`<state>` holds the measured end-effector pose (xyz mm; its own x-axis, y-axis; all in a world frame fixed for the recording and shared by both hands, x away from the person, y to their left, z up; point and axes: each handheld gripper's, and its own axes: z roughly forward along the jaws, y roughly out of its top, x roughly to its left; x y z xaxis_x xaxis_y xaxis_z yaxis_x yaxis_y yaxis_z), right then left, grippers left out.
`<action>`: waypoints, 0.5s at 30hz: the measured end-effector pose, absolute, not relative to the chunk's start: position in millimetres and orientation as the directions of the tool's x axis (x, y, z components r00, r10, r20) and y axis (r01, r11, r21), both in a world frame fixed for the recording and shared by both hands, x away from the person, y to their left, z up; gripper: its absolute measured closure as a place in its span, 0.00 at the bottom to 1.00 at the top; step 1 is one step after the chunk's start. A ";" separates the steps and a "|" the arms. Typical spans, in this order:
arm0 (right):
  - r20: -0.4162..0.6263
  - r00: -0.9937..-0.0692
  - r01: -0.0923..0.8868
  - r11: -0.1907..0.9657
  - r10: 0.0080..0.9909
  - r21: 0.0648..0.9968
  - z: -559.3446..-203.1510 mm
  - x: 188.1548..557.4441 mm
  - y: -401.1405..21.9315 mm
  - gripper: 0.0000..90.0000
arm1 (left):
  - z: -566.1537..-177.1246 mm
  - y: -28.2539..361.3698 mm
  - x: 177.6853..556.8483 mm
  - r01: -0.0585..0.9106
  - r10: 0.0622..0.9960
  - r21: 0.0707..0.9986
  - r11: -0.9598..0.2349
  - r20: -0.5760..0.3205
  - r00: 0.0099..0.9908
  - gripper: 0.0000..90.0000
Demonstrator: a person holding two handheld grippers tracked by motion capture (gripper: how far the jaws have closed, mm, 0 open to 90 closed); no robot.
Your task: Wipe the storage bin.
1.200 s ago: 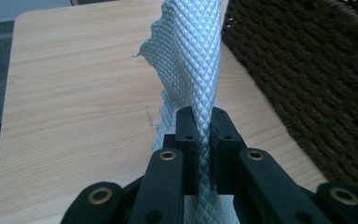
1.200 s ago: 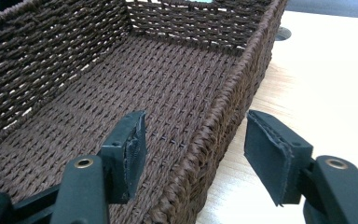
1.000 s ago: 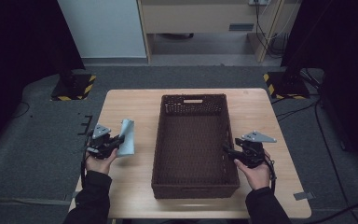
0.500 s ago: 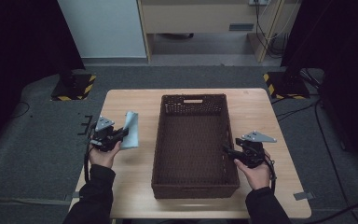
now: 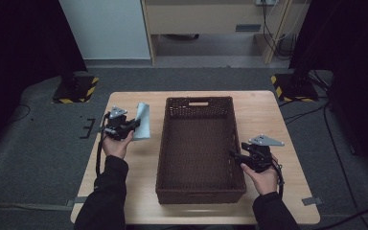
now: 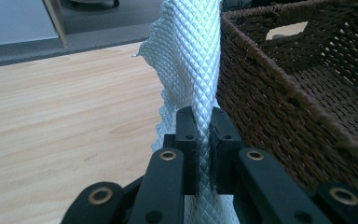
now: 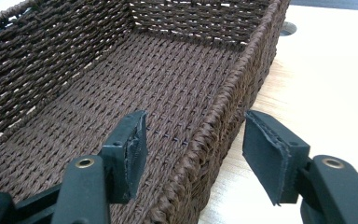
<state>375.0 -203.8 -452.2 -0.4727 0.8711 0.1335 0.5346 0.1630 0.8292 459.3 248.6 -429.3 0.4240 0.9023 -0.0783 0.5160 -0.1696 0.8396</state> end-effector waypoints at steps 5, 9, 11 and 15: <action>0.126 -0.478 0.532 0.173 0.869 0.829 -453.2 375.6 -203.6 0.48 | -435.4 234.6 473.8 0.520 0.898 0.834 -0.185 -0.072 0.434 0.93; 0.127 -0.483 0.536 0.178 0.866 0.825 -453.8 375.7 -202.1 0.53 | -441.1 225.7 485.7 0.531 0.895 0.825 -0.196 -0.071 0.441 0.93; 0.130 -0.484 0.539 0.178 0.865 0.823 -454.1 375.7 -202.0 0.54 | -444.3 221.4 491.7 0.529 0.893 0.825 -0.198 -0.071 0.444 0.93; 0.126 -0.485 0.543 0.185 0.866 0.819 -455.0 376.6 -201.3 0.57 | -449.7 215.6 502.1 0.539 0.892 0.820 -0.193 -0.082 0.444 0.93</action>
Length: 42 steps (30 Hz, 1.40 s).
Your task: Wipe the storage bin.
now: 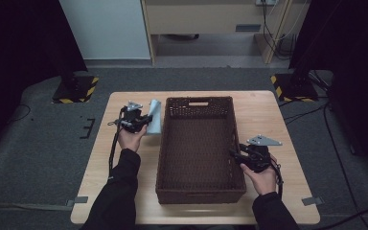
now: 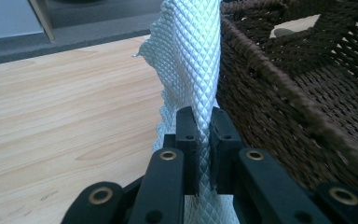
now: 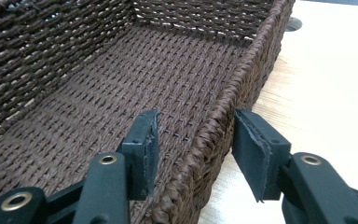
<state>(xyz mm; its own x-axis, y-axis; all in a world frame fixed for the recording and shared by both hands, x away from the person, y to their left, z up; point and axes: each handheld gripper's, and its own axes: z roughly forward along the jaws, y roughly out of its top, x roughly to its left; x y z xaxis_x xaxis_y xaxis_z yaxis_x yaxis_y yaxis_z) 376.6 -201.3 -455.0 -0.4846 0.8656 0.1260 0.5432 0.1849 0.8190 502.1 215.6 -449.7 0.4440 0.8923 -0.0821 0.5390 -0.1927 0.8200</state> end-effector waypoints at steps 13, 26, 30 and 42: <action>0.122 -0.484 0.551 0.194 0.866 0.811 -459.9 379.0 -202.1 0.58 | -469.5 196.3 531.7 0.558 0.873 0.792 -0.248 -0.067 0.484 0.93; 0.124 -0.485 0.552 0.193 0.866 0.811 -460.1 379.5 -202.2 0.58 | -482.7 187.1 535.1 0.589 0.849 0.774 -0.233 -0.134 0.511 0.93; 0.125 -0.484 0.552 0.192 0.866 0.812 -460.1 379.6 -202.2 0.58 | -457.3 195.2 526.8 0.521 0.836 0.830 -0.198 -0.135 0.532 0.94; 0.122 -0.485 0.549 0.193 0.866 0.813 -460.4 379.9 -202.3 0.57 | -471.0 191.3 532.6 0.559 0.833 0.796 -0.233 -0.134 0.537 0.94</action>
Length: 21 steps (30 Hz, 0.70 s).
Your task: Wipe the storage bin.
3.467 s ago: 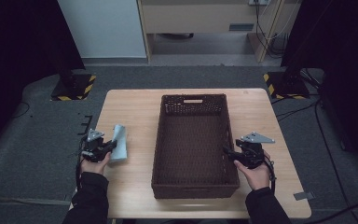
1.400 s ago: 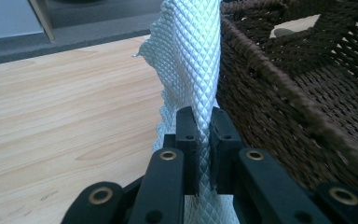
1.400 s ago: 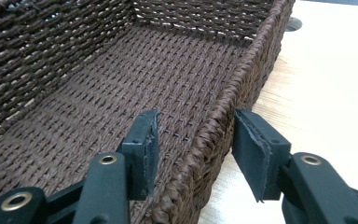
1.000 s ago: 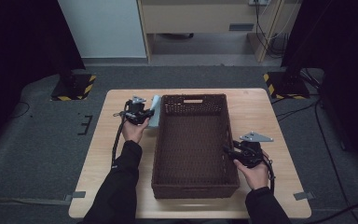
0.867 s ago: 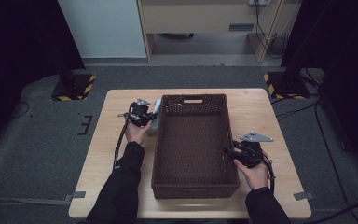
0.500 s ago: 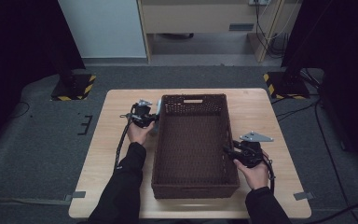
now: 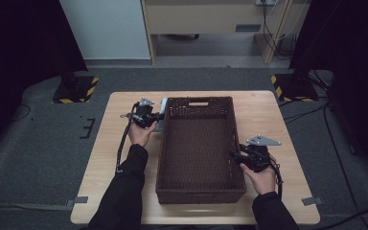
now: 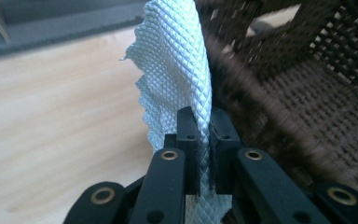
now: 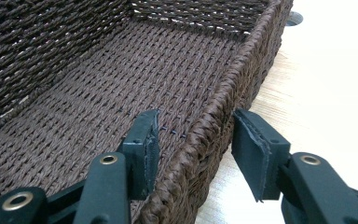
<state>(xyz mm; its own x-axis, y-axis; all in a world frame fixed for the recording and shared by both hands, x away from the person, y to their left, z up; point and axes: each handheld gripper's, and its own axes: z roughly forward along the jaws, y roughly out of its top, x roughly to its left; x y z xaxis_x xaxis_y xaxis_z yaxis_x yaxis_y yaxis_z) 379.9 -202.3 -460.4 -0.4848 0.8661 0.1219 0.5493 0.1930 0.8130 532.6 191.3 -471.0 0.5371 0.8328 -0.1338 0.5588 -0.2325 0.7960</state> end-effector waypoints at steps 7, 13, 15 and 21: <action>0.127 -0.480 0.552 0.187 0.868 0.812 -460.4 380.0 -201.9 0.57 | -507.3 192.7 528.8 0.628 0.838 0.731 -0.266 -0.147 0.526 0.94; 0.123 -0.480 0.551 0.190 0.869 0.812 -460.3 379.9 -201.9 0.57 | -472.9 201.8 522.1 0.574 0.837 0.783 -0.239 -0.133 0.531 0.94; 0.123 -0.479 0.551 0.188 0.869 0.813 -460.3 379.9 -201.7 0.57 | -454.1 203.8 517.5 0.540 0.827 0.807 -0.239 -0.122 0.549 0.94; 0.112 -0.478 0.547 0.196 0.871 0.814 -460.1 379.4 -201.8 0.57 | -443.3 201.6 505.1 0.510 0.813 0.813 -0.279 -0.082 0.576 0.94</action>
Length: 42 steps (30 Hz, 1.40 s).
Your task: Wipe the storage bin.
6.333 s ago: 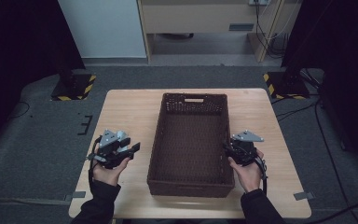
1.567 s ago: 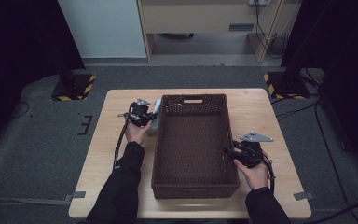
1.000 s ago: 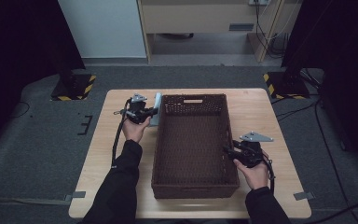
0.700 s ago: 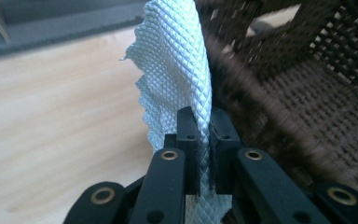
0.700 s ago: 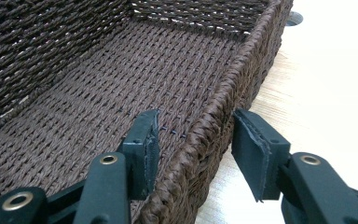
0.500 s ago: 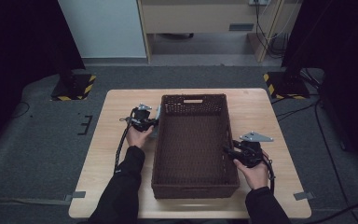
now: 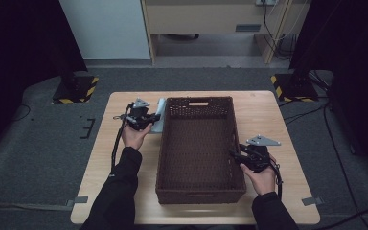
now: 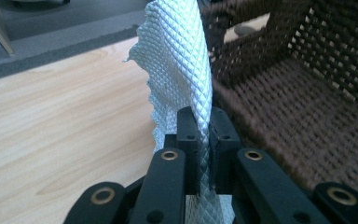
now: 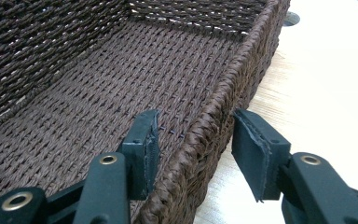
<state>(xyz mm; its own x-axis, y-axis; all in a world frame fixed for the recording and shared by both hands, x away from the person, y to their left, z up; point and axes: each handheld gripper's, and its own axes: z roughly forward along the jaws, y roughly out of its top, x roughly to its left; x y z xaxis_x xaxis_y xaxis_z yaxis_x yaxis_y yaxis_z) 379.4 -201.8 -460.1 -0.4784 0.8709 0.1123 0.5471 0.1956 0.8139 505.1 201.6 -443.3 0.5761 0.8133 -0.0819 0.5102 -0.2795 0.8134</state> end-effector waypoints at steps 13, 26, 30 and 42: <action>0.108 -0.479 0.546 0.199 0.871 0.814 -460.0 379.3 -201.7 0.57 | -490.3 201.0 500.8 0.602 0.821 0.742 -0.294 -0.127 0.557 0.94; 0.102 -0.474 0.545 0.200 0.875 0.814 -459.9 379.0 -201.5 0.56 | -437.3 200.2 481.2 0.514 0.801 0.786 -0.343 -0.041 0.597 0.94; 0.106 -0.476 0.547 0.199 0.873 0.813 -460.0 379.2 -201.7 0.55 | -464.6 200.0 483.4 0.559 0.803 0.753 -0.348 -0.068 0.592 0.94; 0.106 -0.476 0.547 0.199 0.873 0.813 -460.2 379.4 -201.7 0.55 | -465.3 202.7 471.1 0.550 0.790 0.756 -0.356 -0.071 0.609 0.94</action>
<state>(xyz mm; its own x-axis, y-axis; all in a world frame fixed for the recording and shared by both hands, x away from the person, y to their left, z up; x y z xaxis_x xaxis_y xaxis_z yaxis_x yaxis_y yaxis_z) 379.4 -201.7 -460.2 -0.4757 0.8732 0.1061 0.5468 0.1991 0.8132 471.1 202.7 -465.3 0.6094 0.7896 -0.0713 0.5497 -0.3560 0.7557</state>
